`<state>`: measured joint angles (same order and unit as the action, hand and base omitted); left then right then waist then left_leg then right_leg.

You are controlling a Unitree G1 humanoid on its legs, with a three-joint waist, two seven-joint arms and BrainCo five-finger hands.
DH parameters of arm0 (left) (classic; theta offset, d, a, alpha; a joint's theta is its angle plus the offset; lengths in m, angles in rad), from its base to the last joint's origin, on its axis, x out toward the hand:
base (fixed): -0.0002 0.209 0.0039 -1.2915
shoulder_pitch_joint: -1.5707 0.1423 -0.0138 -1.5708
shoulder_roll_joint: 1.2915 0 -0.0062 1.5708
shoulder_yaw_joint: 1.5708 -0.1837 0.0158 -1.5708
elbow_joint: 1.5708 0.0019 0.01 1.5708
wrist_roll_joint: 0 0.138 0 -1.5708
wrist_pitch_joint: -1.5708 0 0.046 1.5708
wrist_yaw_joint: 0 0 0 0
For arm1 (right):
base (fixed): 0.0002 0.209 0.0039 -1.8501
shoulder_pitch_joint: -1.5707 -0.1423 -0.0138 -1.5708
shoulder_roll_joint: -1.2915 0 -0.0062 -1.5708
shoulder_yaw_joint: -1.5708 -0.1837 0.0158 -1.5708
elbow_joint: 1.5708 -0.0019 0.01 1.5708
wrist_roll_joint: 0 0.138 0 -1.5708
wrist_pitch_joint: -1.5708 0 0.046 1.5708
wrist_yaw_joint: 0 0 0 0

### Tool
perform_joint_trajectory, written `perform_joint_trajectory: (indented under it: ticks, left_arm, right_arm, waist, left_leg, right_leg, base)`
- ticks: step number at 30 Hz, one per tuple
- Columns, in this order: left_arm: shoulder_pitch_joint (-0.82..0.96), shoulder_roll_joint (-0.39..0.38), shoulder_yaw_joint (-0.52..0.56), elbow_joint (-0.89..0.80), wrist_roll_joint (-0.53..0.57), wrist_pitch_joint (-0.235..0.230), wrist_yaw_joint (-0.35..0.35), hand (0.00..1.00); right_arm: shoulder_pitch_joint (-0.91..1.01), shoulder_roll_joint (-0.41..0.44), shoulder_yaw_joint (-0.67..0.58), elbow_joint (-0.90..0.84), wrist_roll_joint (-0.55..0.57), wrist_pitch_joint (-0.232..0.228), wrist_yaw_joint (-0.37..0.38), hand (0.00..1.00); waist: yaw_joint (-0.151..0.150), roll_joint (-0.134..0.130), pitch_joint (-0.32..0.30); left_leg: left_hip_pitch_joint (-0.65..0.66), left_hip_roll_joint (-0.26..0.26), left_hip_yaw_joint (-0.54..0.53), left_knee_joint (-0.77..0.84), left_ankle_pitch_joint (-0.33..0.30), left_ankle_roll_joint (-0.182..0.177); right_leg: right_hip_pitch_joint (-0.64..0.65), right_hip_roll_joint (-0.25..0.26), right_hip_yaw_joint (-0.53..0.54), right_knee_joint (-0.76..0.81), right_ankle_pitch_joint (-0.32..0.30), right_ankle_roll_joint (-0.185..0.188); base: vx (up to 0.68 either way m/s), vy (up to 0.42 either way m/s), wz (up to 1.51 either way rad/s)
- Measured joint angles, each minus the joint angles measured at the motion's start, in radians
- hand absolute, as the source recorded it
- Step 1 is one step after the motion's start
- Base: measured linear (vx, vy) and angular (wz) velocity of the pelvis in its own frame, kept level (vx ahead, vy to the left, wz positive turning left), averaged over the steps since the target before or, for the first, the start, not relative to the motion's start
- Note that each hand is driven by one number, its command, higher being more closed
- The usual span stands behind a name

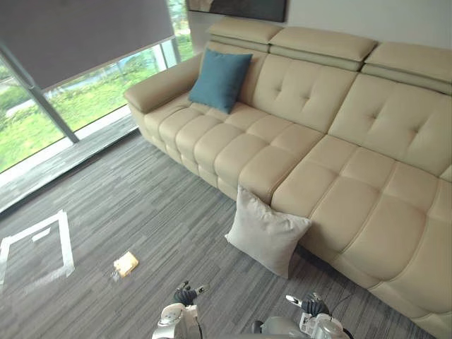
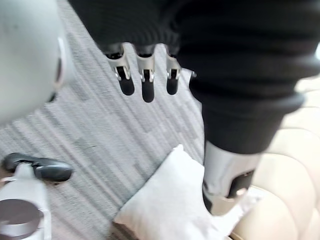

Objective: Pick up cushions and gather them together orderly.

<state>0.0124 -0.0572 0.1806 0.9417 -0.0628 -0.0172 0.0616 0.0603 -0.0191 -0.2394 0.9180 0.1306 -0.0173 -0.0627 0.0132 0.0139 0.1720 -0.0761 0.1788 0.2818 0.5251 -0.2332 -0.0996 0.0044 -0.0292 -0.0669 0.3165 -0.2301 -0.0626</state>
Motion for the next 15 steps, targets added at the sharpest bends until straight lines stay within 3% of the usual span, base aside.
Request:
perform_joint_trajectory:
  ticks: [4, 5, 6, 8, 9, 12, 13, 15]
  left_arm:
    - [-0.001, -0.001, -0.001, 0.003, 0.000, -0.010, 0.000, 0.00]
    - [0.003, -0.007, -0.001, 0.014, 0.000, -0.011, 0.000, 0.00]
    - [-0.002, 0.004, 0.003, 0.021, 0.000, -0.010, 0.000, 0.00]
    - [-0.001, 0.019, 0.006, 0.027, 0.000, -0.009, 0.003, 0.00]
    - [-0.004, 0.019, 0.003, 0.032, 0.000, -0.008, 0.003, 0.00]
    - [-0.009, 0.018, -0.008, 0.043, 0.000, -0.003, 0.002, 0.00]
    - [-0.009, 0.020, -0.014, 0.049, -0.002, 0.000, 0.004, 0.00]
    - [-0.008, 0.028, -0.015, 0.051, -0.005, 0.001, 0.006, 0.00]
  right_arm:
    - [0.002, -0.005, 0.029, 0.000, -0.002, -0.001, -0.006, 0.00]
    - [0.005, -0.018, 0.039, 0.000, -0.002, -0.003, -0.006, 0.00]
    - [0.006, -0.021, 0.048, 0.013, -0.002, 0.000, -0.008, 0.00]
    - [0.026, 0.015, 0.053, 0.010, -0.002, 0.000, -0.008, 0.00]
    - [0.024, 0.018, 0.053, 0.010, -0.003, 0.000, -0.008, 0.00]
    - [0.016, 0.020, 0.055, -0.003, -0.002, -0.001, -0.005, 0.00]
    - [0.012, 0.019, 0.054, -0.006, -0.002, -0.007, -0.005, 0.00]
    - [0.001, 0.018, 0.052, 0.001, -0.003, -0.008, -0.005, 0.00]
  waist:
    - [0.009, 0.005, -0.004]
    - [0.011, 0.023, -0.016]
    - [0.021, 0.011, -0.029]
    - [0.030, -0.042, -0.058]
    - [0.030, -0.051, -0.059]
    - [0.036, -0.038, -0.049]
    - [0.034, -0.029, -0.042]
    - [0.034, -0.023, -0.039]
  left_leg:
    - [-0.014, -0.057, -0.144, -0.222, 0.045, 0.003]
    - [-0.011, -0.052, -0.177, -0.275, 0.106, -0.003]
    - [-0.003, -0.060, -0.147, -0.250, 0.126, -0.005]
    - [0.039, -0.103, -0.049, -0.278, 0.091, 0.033]
    - [0.051, -0.107, -0.034, -0.283, 0.086, 0.041]
    - [0.134, -0.110, 0.041, -0.317, 0.064, 0.069]
    - [0.181, -0.110, 0.070, -0.340, 0.056, 0.075]
    - [0.253, -0.109, 0.099, -0.397, 0.054, 0.074]
  right_leg:
    - [0.016, -0.004, 0.118, 0.020, -0.032, 0.051]
    - [0.007, 0.012, 0.151, 0.040, -0.051, 0.080]
    - [0.004, 0.000, 0.194, 0.063, -0.072, 0.105]
    - [-0.008, -0.066, 0.208, 0.066, -0.063, 0.133]
    - [-0.010, -0.072, 0.209, 0.075, -0.057, 0.145]
    - [-0.129, -0.078, 0.198, 0.323, 0.004, 0.235]
    - [-0.168, -0.096, 0.146, 0.418, 0.010, 0.235]
    - [-0.193, -0.140, 0.018, 0.458, -0.015, 0.193]
  base:
    - [0.31, 0.277, -1.00]
    - [0.32, 0.363, -0.96]
    - [0.31, 0.357, -1.03]
    - [0.32, 0.349, -0.97]
    - [0.27, 0.292, -0.83]
    - [0.15, 0.226, -0.73]
    - [0.13, 0.135, -0.50]
    - [0.11, 0.104, -0.43]
